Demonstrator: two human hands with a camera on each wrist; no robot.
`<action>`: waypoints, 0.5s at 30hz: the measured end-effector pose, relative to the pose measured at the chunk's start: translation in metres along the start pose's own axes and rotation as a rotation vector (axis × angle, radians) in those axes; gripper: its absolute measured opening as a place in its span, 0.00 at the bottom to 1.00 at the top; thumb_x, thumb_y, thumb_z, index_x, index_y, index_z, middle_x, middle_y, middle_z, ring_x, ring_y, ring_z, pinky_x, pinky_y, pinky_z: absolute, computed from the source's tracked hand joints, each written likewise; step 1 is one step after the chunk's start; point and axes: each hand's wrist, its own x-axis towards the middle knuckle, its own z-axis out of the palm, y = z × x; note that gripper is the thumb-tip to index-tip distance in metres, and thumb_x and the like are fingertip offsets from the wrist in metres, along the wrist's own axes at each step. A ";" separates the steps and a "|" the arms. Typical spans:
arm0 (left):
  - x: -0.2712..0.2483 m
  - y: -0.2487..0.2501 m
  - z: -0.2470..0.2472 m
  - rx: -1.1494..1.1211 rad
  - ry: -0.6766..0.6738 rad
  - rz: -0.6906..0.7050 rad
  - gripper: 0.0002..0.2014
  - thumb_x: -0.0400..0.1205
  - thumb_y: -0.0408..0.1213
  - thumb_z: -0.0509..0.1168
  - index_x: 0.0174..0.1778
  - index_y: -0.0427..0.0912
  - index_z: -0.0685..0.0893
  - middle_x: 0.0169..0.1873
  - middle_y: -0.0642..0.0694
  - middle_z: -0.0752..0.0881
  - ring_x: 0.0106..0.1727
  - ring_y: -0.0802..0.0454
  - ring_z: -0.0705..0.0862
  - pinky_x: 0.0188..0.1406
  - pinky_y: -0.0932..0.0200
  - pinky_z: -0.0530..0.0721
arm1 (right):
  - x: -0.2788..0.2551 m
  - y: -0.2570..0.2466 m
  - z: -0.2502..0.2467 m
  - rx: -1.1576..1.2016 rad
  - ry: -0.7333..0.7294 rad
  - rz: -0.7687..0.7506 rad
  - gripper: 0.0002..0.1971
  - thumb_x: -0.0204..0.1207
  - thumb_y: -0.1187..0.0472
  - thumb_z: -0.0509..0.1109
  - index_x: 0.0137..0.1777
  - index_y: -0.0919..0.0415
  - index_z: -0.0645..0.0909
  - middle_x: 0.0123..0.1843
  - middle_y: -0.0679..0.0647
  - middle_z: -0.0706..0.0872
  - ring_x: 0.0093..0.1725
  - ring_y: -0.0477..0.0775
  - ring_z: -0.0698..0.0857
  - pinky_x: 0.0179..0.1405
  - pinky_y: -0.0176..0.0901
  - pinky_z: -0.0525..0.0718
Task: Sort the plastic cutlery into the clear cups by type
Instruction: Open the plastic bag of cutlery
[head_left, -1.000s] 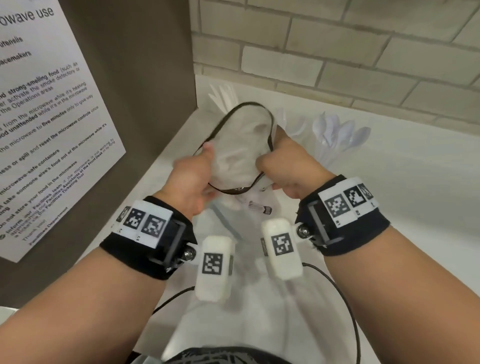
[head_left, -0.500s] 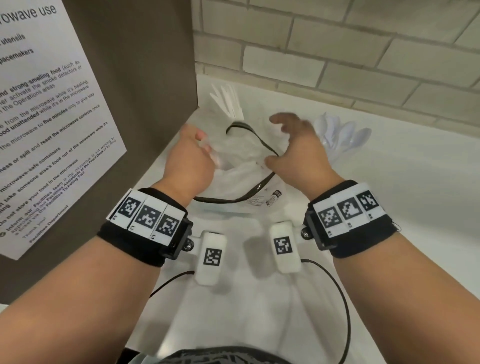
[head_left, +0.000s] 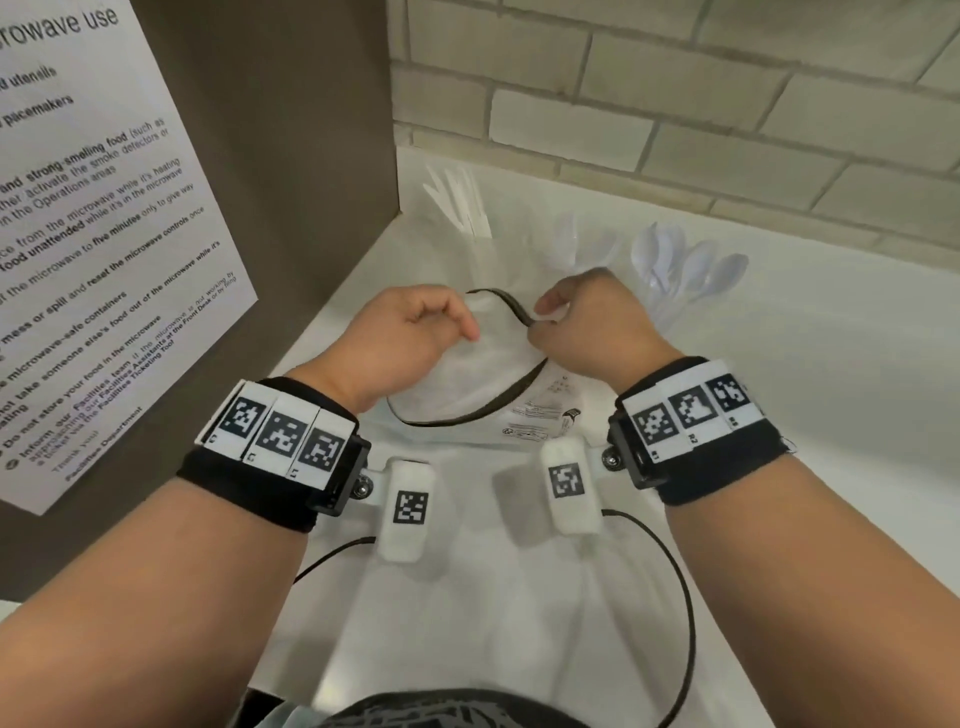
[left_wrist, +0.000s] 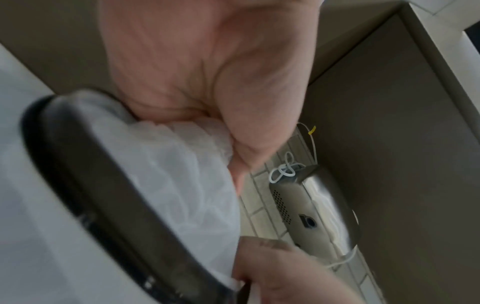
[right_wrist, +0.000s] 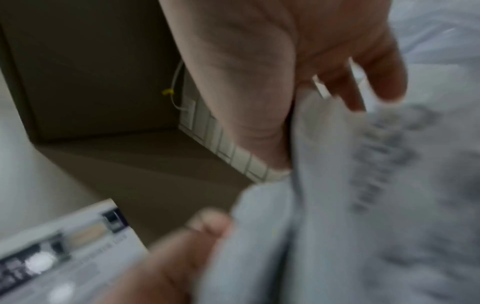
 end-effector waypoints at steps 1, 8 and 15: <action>0.001 -0.001 -0.002 0.067 -0.014 -0.026 0.08 0.78 0.31 0.68 0.41 0.49 0.87 0.34 0.58 0.82 0.27 0.68 0.76 0.27 0.76 0.70 | -0.001 -0.004 -0.005 -0.009 0.066 -0.022 0.15 0.71 0.54 0.71 0.57 0.56 0.86 0.64 0.57 0.77 0.65 0.58 0.77 0.64 0.42 0.74; 0.000 0.005 0.000 0.155 -0.013 0.132 0.17 0.77 0.21 0.63 0.54 0.46 0.81 0.44 0.53 0.83 0.38 0.68 0.80 0.33 0.77 0.75 | -0.026 -0.031 -0.005 -0.272 -0.200 -0.529 0.17 0.79 0.65 0.57 0.60 0.49 0.83 0.48 0.45 0.89 0.51 0.53 0.86 0.76 0.54 0.63; -0.006 -0.011 -0.005 0.682 0.026 0.047 0.23 0.79 0.24 0.55 0.55 0.58 0.84 0.51 0.55 0.78 0.57 0.48 0.71 0.52 0.63 0.65 | -0.040 -0.014 -0.012 -0.409 -0.302 -0.247 0.18 0.72 0.49 0.69 0.62 0.47 0.81 0.40 0.42 0.77 0.43 0.49 0.75 0.47 0.42 0.74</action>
